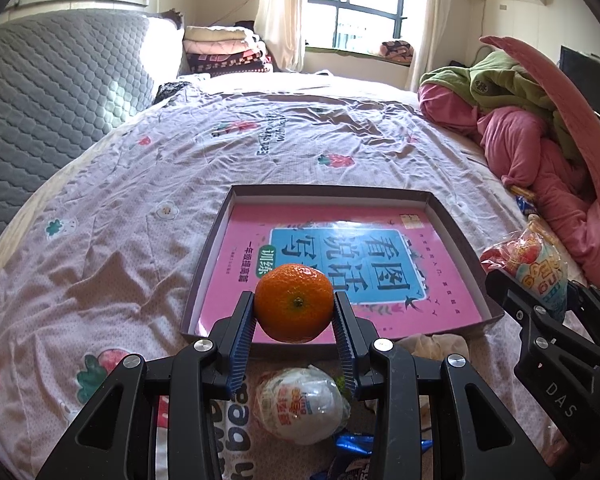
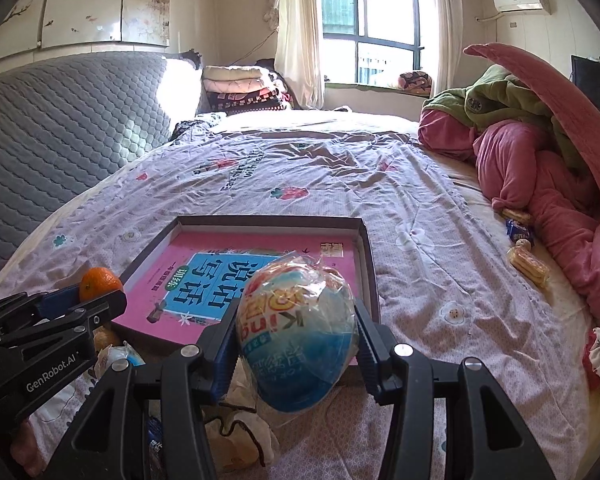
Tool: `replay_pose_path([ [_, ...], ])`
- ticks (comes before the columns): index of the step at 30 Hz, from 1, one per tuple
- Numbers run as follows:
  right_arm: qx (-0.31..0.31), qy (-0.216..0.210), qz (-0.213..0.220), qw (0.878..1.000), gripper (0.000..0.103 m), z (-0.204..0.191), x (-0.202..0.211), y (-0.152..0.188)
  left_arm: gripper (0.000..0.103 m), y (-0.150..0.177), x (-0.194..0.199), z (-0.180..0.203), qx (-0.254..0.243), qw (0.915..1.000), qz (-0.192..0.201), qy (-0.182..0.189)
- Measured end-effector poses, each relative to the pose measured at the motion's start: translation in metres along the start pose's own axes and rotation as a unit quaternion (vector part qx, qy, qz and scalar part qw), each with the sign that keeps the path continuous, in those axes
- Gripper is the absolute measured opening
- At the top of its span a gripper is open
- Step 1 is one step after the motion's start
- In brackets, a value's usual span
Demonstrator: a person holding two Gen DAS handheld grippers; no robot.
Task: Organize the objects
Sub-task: 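Carry the orange and the blue egg toy over the tray with both tools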
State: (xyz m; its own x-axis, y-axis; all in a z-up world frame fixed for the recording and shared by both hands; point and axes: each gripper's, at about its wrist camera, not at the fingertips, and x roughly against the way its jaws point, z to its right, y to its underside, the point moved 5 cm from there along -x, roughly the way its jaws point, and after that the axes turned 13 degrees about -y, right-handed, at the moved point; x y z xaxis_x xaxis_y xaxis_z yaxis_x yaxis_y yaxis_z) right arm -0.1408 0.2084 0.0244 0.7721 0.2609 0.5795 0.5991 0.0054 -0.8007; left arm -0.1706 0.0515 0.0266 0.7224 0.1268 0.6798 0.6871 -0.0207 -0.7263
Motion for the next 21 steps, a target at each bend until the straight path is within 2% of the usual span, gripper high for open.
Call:
replay_pose_path([
  [10,-0.002,0.008,0.006,1.0,0.051,0.009,-0.008,-0.017,0.039,-0.02,-0.011,0.008,-0.002,1.0,0.005,-0.002],
  [21,0.0,0.014,-0.001,1.0,0.051,0.019,-0.022,-0.027,0.039,-0.031,-0.036,0.002,0.003,0.9999,-0.009,-0.011],
])
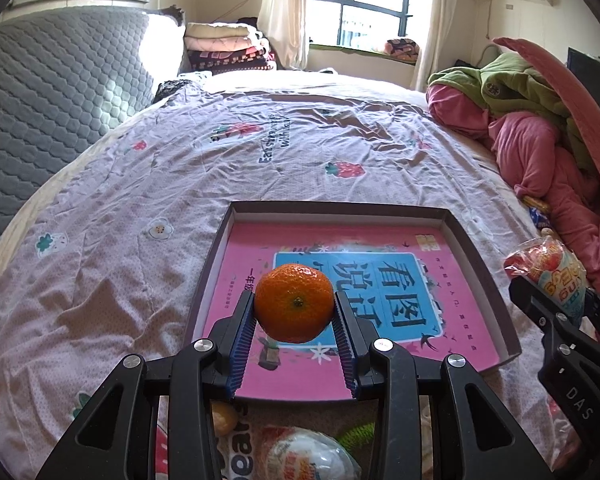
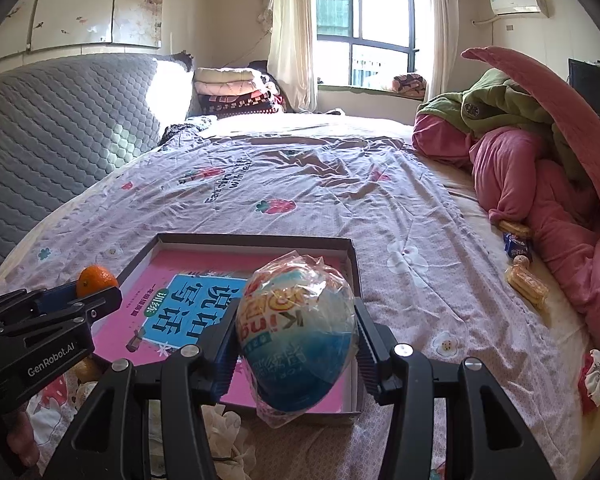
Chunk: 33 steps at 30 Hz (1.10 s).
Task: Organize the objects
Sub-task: 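Carry the orange and the blue egg toy over the tray with both tools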
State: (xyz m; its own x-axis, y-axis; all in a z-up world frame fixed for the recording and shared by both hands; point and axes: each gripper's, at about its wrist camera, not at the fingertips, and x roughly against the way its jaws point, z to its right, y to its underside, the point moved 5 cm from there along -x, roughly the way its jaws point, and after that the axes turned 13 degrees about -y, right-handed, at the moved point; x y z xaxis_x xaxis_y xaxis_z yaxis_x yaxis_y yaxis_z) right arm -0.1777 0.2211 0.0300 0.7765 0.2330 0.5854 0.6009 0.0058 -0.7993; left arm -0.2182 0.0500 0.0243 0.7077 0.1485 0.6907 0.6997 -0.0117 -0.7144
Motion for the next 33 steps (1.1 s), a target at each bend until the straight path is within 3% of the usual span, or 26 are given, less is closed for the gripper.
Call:
replay_pose_path([
  [15,-0.009,0.003,-0.043,0.999,0.051,0.008,-0.043,0.011,0.039,0.005,-0.047,0.001,0.003,0.9991,-0.041,-0.013],
  [33,-0.018,0.02,-0.075,0.997,0.051,0.021,-0.069,0.026,0.039,0.013,-0.062,0.004,-0.007,0.9981,-0.058,-0.018],
])
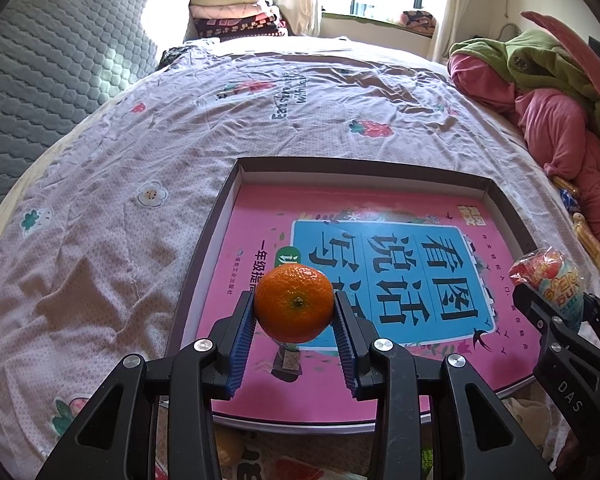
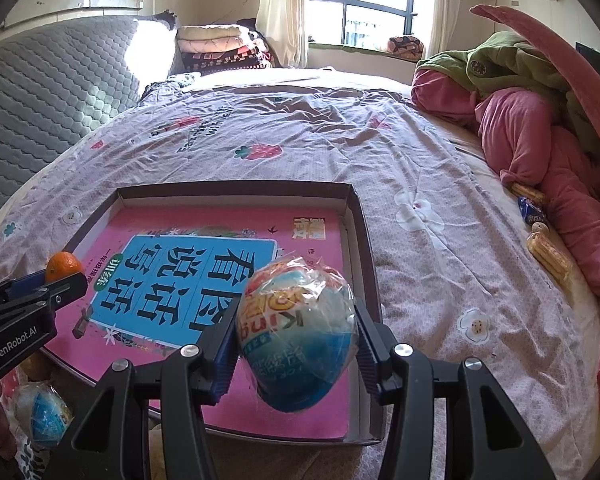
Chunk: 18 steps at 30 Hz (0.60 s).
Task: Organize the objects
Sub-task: 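Carry the orange and the blue egg toy over the tray with both tools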
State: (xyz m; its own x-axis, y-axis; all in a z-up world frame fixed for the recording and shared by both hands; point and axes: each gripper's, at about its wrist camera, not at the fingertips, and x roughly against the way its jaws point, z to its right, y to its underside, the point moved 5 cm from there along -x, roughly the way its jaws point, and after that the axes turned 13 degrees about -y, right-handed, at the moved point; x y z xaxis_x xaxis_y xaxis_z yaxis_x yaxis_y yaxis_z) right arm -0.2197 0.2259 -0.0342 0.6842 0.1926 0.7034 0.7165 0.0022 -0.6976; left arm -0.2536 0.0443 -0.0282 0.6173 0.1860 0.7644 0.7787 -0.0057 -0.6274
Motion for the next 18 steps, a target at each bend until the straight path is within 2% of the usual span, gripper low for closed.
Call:
replay_pose_path([
  [18,-0.002,0.001,-0.023,1.0,0.051,0.001,-0.015,0.009,0.039,0.005,-0.013,0.004,-0.005,0.9998,-0.019,0.002],
])
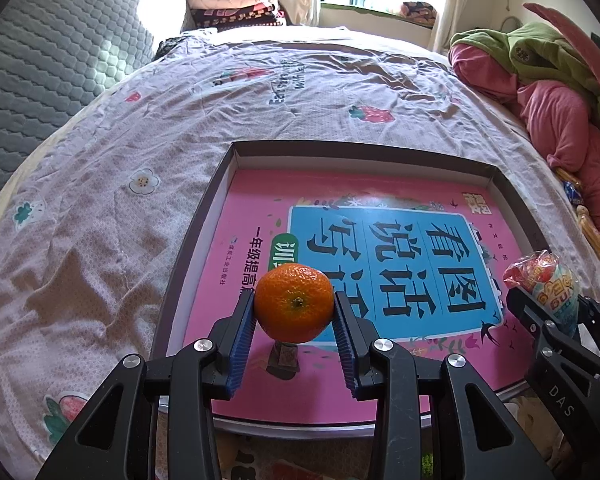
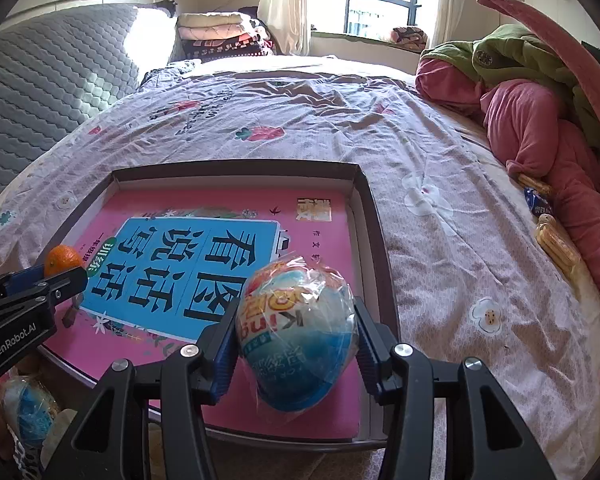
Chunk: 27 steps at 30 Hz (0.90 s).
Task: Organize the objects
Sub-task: 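Carry the orange and the blue egg toy over the tray with both tools, then lower the orange onto the book with the left tool while the right tool releases the egg toy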
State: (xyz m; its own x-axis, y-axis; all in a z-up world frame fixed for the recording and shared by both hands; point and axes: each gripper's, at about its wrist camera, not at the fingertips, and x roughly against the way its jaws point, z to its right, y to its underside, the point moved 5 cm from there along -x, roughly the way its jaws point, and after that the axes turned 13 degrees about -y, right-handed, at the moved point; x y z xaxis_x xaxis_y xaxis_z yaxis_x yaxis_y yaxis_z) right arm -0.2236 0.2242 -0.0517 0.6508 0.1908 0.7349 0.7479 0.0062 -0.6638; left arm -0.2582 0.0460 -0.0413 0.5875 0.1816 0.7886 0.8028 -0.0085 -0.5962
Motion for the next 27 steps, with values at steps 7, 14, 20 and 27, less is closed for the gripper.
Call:
replay_pose_path([
  [7,-0.004,0.0,-0.005,1.0,0.051,0.002,-0.003,0.002,0.039,0.001,-0.005,0.0,0.002,0.9999,-0.009,0.006],
  [14,-0.007,-0.001,-0.009,1.0,0.052,0.004,-0.006,0.004,0.039,0.001,-0.009,0.005,-0.004,0.9995,-0.025,0.017],
  [20,-0.007,-0.002,-0.009,1.0,0.052,0.004,-0.007,0.003,0.039,0.003,-0.014,0.006,-0.003,0.9988,-0.04,0.027],
  [27,-0.006,-0.001,-0.01,1.0,0.052,0.004,-0.007,0.004,0.04,0.003,-0.015,0.007,-0.003,0.9986,-0.045,0.029],
])
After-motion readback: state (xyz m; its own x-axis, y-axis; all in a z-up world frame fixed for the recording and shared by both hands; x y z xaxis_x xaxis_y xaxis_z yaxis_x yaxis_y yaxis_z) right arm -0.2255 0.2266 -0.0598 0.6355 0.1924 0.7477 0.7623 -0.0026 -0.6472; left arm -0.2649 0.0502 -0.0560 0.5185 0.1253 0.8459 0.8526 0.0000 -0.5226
